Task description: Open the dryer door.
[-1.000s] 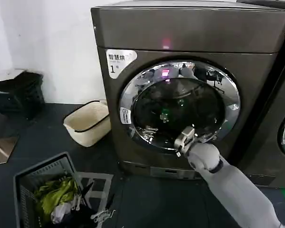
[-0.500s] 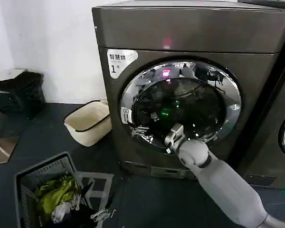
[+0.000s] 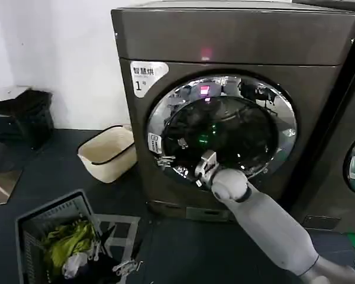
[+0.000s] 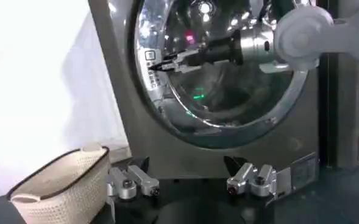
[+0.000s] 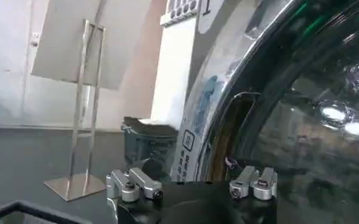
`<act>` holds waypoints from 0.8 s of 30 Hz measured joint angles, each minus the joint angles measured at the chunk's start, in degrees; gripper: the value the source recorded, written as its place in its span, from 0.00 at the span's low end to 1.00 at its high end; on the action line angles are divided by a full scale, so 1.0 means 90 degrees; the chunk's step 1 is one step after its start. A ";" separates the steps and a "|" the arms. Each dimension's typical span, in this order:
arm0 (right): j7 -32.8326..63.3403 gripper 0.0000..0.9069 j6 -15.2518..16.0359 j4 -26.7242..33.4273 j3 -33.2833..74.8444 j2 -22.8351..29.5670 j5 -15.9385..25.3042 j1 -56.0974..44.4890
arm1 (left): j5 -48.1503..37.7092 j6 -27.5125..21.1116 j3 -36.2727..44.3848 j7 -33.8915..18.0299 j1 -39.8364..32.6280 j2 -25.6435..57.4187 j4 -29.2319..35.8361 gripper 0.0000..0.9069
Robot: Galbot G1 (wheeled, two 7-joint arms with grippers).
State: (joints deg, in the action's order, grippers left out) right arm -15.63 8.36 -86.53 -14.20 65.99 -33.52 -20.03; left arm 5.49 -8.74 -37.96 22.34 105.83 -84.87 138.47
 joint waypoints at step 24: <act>-0.2264 1.00 -0.1075 -0.0361 -0.0075 -0.0755 -0.0327 -0.0204 | -0.0129 0.0090 -0.0029 -0.0002 -0.0219 0.0170 -0.0228 1.00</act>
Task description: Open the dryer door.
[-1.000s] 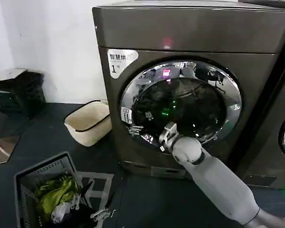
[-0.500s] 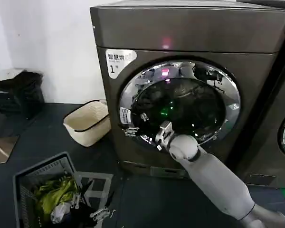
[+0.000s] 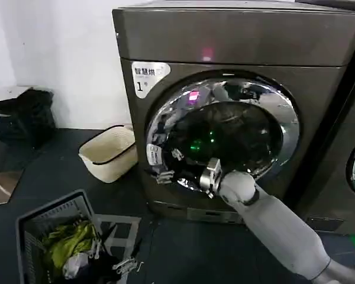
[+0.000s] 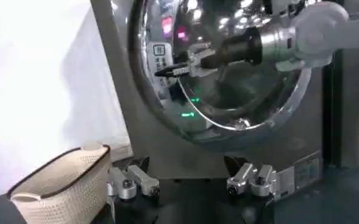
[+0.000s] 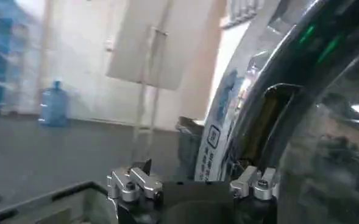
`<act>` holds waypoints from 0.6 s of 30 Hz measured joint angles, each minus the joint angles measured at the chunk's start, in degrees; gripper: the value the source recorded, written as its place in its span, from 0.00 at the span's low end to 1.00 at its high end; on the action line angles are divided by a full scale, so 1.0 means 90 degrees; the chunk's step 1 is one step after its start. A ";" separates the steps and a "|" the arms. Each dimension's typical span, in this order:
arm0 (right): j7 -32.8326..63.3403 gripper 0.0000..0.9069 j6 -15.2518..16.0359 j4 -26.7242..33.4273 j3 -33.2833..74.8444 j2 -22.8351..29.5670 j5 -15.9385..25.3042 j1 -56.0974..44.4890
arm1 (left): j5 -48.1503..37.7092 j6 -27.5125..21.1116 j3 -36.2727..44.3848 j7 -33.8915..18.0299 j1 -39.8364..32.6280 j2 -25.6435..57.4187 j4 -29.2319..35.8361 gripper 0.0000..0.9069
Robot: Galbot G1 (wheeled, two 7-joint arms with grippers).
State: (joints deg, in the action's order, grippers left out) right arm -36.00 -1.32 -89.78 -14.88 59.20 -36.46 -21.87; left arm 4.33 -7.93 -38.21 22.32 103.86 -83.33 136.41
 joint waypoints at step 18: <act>-0.2825 1.00 -0.0416 -0.0327 0.0677 -0.0939 -0.1102 -0.0499 | -0.1149 0.0020 -0.0373 0.0183 -0.0823 0.1037 -0.0451 1.00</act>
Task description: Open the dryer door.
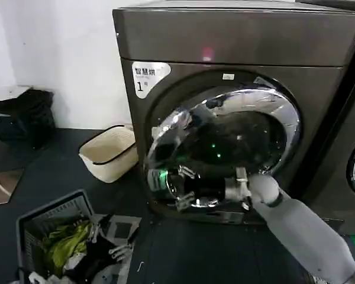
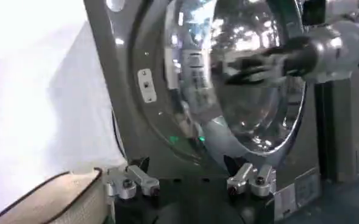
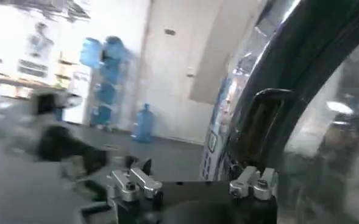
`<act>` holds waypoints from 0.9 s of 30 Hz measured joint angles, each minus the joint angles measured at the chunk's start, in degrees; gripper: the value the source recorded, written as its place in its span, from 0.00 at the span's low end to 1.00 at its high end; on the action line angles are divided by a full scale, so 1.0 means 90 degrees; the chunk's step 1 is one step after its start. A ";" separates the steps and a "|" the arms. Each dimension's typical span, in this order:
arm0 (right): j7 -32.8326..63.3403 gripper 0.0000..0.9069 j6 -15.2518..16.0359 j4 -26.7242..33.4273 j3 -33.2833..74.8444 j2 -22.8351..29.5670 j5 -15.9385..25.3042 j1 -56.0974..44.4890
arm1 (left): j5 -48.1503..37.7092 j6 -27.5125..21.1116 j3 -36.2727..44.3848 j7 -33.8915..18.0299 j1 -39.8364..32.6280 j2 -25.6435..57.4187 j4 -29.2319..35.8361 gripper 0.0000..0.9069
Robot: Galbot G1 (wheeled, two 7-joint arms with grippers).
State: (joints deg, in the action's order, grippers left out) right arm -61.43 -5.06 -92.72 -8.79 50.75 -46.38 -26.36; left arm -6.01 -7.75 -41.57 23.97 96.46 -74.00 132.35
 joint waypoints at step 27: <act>-0.2112 1.00 0.0118 -0.1223 0.2116 -0.1417 -0.0433 -0.1941 | -0.1665 0.0439 -0.0205 0.1092 -0.2004 0.1298 -0.1618 1.00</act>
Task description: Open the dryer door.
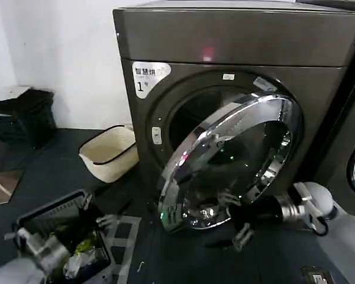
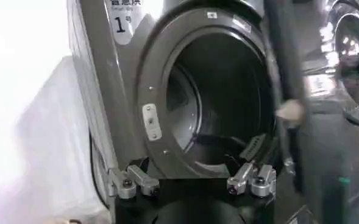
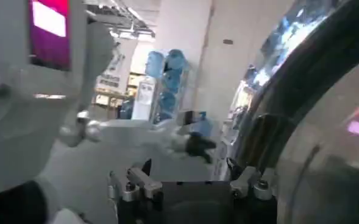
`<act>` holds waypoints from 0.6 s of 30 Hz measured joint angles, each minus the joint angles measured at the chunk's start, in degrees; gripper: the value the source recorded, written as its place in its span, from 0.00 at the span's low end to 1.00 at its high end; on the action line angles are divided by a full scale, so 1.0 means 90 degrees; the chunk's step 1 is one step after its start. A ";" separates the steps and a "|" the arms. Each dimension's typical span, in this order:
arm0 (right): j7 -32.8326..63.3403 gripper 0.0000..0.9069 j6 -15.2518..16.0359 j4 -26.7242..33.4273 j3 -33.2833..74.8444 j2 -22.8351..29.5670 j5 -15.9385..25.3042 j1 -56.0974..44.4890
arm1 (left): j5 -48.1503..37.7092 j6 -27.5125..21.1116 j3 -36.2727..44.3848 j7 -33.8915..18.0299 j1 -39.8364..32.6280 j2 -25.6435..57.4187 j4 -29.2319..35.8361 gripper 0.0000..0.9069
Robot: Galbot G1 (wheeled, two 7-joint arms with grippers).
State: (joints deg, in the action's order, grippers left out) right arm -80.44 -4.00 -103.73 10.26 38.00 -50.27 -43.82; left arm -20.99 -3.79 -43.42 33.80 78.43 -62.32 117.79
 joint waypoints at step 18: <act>-0.0369 1.00 -0.0271 -0.1096 0.3293 -0.0279 0.0099 -0.3345 | -0.0246 0.0434 0.1961 0.0561 -0.2561 0.0196 -0.1688 1.00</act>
State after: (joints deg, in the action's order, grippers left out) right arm -83.76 -6.43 -113.59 39.90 35.49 -49.38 -73.93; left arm -23.20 0.11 -25.77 38.84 55.38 -60.56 102.60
